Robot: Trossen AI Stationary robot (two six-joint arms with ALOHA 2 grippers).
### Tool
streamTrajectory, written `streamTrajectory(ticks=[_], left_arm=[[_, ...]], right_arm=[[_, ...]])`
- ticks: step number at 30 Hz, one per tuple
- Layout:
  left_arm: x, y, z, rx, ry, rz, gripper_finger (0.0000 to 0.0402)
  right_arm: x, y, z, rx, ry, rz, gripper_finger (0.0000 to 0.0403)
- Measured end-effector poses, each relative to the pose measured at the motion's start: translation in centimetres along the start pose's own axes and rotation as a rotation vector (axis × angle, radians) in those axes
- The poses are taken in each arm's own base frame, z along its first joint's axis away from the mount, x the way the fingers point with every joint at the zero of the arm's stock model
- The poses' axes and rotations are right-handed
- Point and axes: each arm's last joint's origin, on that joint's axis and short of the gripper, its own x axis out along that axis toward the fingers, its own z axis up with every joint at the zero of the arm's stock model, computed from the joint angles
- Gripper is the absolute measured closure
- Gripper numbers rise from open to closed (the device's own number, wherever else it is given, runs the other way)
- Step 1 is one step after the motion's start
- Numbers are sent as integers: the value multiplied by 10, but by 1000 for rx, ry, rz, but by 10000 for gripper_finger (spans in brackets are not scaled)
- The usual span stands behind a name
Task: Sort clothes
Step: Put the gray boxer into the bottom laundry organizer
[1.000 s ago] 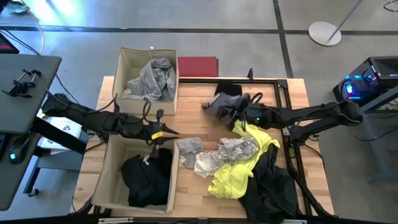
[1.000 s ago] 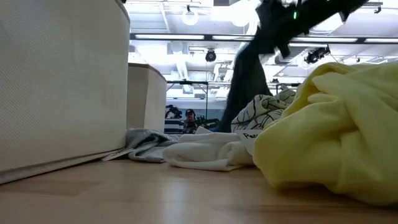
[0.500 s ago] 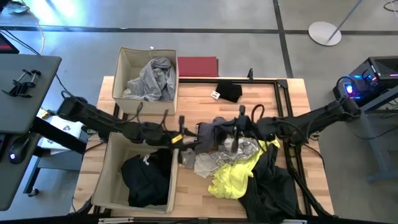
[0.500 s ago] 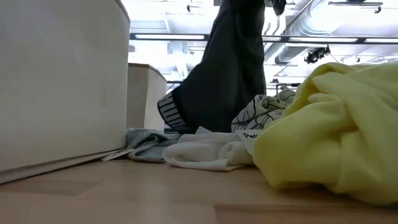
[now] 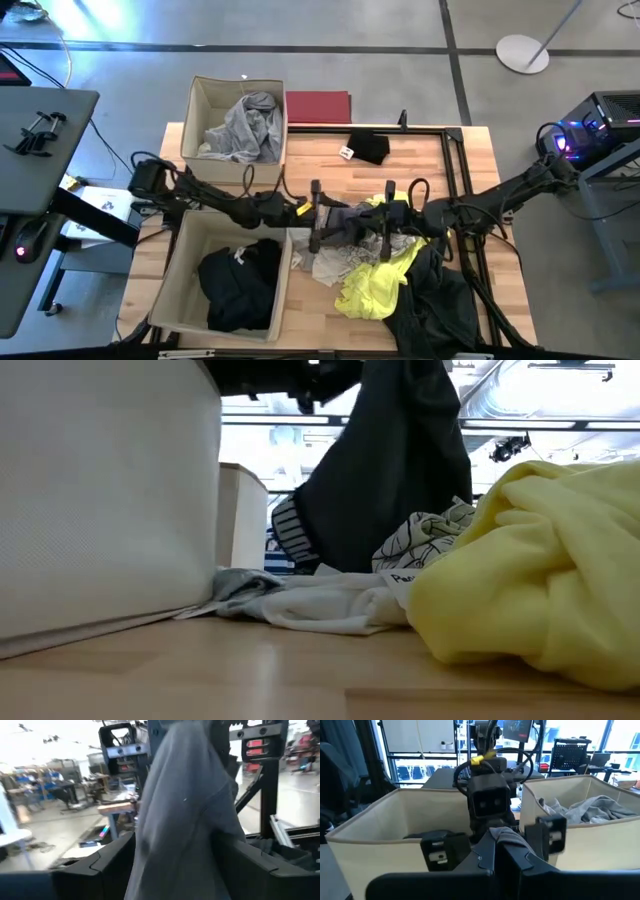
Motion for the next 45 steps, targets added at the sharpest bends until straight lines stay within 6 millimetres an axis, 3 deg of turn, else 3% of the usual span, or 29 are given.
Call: streamTrajectory(ticks=[3, 10, 15, 21, 24, 29, 34, 39, 45], left_arm=[[8, -1, -5, -26, 27, -69, 146], [14, -5, 4, -11, 26, -133, 175], [17, -6, 7, -10, 23, -135, 247], [17, -5, 11, 53, 0, -132, 382], [13, -5, 20, 114, -15, -112, 388], [-4, -6, 63, 267, -101, 16, 398], [-35, -5, 114, 442, -152, 146, 399], [-80, -9, 163, 550, -189, 257, 400], [-135, -27, 206, 575, -302, 210, 401]], right_arm=[[0, 0, 0, 1, 0, 0, 403], [0, 0, 0, -2, 1, 0, 403], [0, 0, 1, 4, -10, 0, 403], [0, 1, 4, -5, -44, 54, 397], [-1, 3, 7, 11, -65, 102, 368], [-8, 10, 9, 4, -73, 155, 287], [-13, 19, 8, -17, -69, 171, 229], [-23, 33, 8, -34, -67, 121, 220], [-38, 55, 3, -60, -54, 85, 219]])
